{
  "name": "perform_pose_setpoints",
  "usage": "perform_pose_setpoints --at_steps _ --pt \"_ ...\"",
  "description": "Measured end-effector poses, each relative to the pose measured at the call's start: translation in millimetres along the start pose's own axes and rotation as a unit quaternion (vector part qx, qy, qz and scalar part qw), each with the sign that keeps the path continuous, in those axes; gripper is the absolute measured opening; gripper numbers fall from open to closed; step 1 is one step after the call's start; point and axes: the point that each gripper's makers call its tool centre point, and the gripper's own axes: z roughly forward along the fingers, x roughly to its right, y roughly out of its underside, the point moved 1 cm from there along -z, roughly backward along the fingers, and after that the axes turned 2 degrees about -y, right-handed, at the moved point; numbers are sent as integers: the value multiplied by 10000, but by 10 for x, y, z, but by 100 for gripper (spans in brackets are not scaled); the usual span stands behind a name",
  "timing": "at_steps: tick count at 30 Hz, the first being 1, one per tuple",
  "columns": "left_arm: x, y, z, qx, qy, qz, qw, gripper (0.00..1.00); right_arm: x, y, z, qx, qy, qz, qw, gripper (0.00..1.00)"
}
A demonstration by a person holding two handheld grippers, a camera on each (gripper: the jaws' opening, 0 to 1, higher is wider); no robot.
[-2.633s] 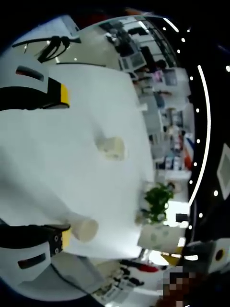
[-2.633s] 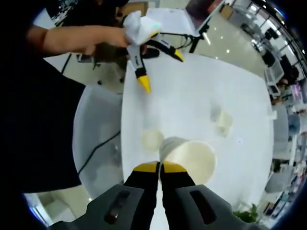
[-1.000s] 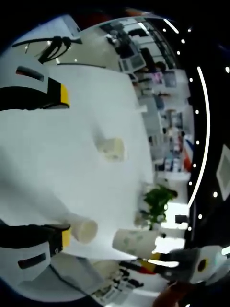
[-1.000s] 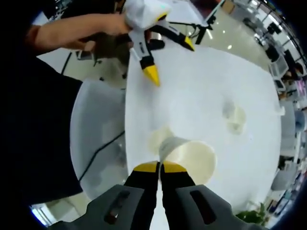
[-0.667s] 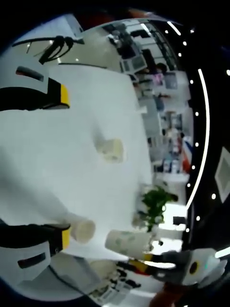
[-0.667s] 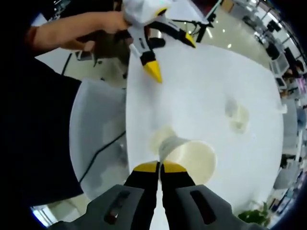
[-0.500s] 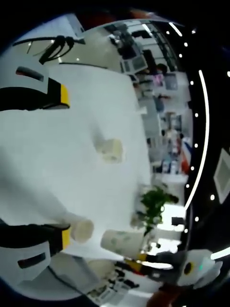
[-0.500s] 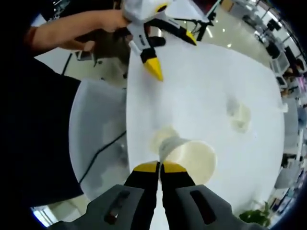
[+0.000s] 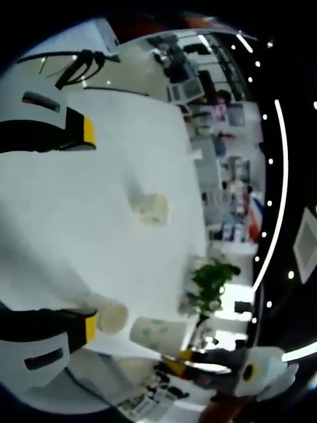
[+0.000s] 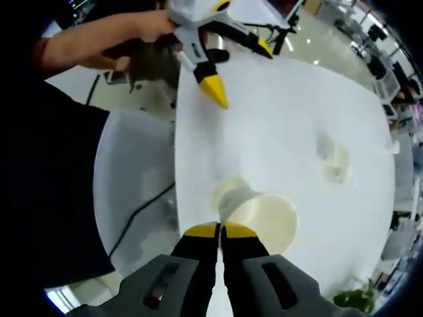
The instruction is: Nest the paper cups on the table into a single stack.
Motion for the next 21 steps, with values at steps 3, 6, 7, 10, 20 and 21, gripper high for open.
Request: perform_pose_setpoints --at_steps 3,6,7,10,20,21 --pt "0 3 1 -4 -8 5 10000 97 -13 -1 22 -10 -9 -6 10000 0" --pt "-5 9 -2 -1 -23 -28 10000 97 -28 -5 52 -23 -39 -5 10000 0" --pt "-6 11 -2 -1 -24 -29 10000 97 -35 -6 65 -25 -49 -3 10000 0" --pt "-1 14 -1 -4 -17 -29 10000 97 -34 -1 103 -36 -71 13 10000 0" --pt "1 21 6 1 -30 -51 10000 97 -17 2 199 -2 -118 65 9999 0" --pt "4 25 8 -7 -29 -53 10000 97 -20 7 220 -13 -128 67 9999 0"
